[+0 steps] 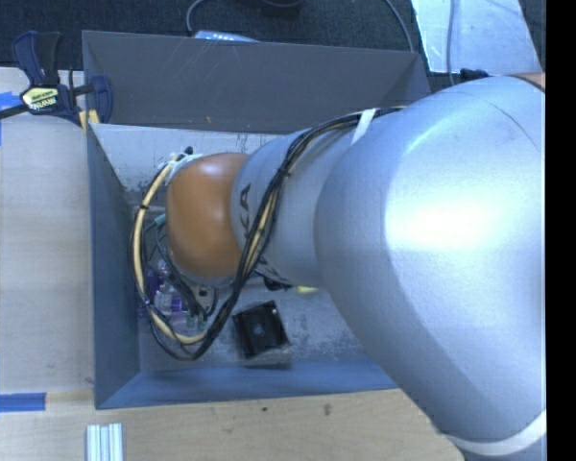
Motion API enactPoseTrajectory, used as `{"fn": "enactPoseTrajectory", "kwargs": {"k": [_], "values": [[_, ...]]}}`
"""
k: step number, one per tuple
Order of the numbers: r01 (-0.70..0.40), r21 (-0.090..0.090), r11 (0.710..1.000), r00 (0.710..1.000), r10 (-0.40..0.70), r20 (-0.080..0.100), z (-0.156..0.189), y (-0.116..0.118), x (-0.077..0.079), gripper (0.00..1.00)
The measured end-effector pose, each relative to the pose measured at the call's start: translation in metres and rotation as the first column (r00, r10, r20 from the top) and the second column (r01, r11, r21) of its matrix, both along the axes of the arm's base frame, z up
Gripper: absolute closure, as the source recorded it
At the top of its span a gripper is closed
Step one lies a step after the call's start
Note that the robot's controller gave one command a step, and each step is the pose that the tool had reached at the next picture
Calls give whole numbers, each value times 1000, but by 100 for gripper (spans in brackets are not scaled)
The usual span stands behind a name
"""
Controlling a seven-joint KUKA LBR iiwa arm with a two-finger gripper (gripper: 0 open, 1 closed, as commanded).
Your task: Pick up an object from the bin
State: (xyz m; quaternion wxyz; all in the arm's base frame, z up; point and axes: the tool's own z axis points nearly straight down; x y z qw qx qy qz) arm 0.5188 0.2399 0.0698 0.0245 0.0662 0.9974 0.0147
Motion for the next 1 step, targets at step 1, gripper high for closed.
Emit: {"fn": "enactPoseTrajectory", "kwargs": {"k": [1], "values": [[7,0,1000,1000,-7,1,12,3,-2,100]]}}
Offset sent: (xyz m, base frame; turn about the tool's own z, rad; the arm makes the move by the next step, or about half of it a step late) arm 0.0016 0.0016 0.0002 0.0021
